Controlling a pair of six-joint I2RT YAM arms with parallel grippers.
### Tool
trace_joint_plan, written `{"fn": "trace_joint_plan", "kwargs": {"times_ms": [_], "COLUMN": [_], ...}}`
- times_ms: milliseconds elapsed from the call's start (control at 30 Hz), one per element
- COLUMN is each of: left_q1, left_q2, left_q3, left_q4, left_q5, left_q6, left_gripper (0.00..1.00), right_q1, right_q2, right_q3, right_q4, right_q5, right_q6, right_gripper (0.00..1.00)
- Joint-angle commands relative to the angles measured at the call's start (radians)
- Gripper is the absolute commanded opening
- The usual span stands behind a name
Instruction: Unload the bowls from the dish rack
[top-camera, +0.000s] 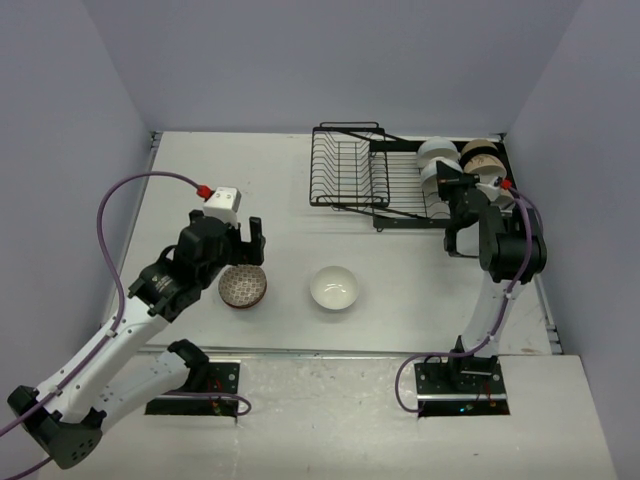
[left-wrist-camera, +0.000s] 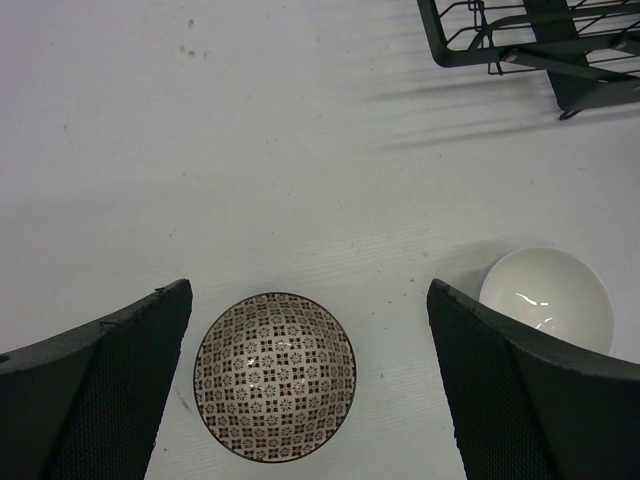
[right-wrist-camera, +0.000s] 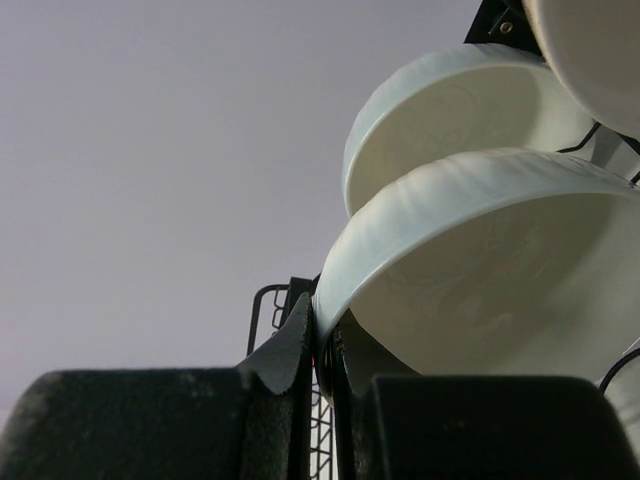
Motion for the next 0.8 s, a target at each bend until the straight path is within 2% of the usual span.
{"fn": "trace_joint_plan", "kwargs": {"times_ms": [0, 333, 767], "left_q1": [0.012, 0.021, 0.036], "left_q2": [0.001, 0.004, 0.0], "left_q3": [-0.004, -0.004, -0.004], "left_q4": [0.044, 0.045, 0.05], "left_q5": [0.019, 0.033, 0.05], "left_q6": [0.031, 0.034, 0.034], "left_gripper": [1.0, 1.0, 1.0], "right_q1": [-0.004, -0.004, -0.004], "right_q2": [-0.005, -0.039, -0.248], "right_q3": [0.058, 0.095, 0.015], "right_q4": [0.341, 0.342, 0.289], "right_q5": [-0.084, -0.156, -0.346], "right_q6": [0.017, 0.014, 0.006], "right_gripper": [0.0, 0.0, 0.0]}}
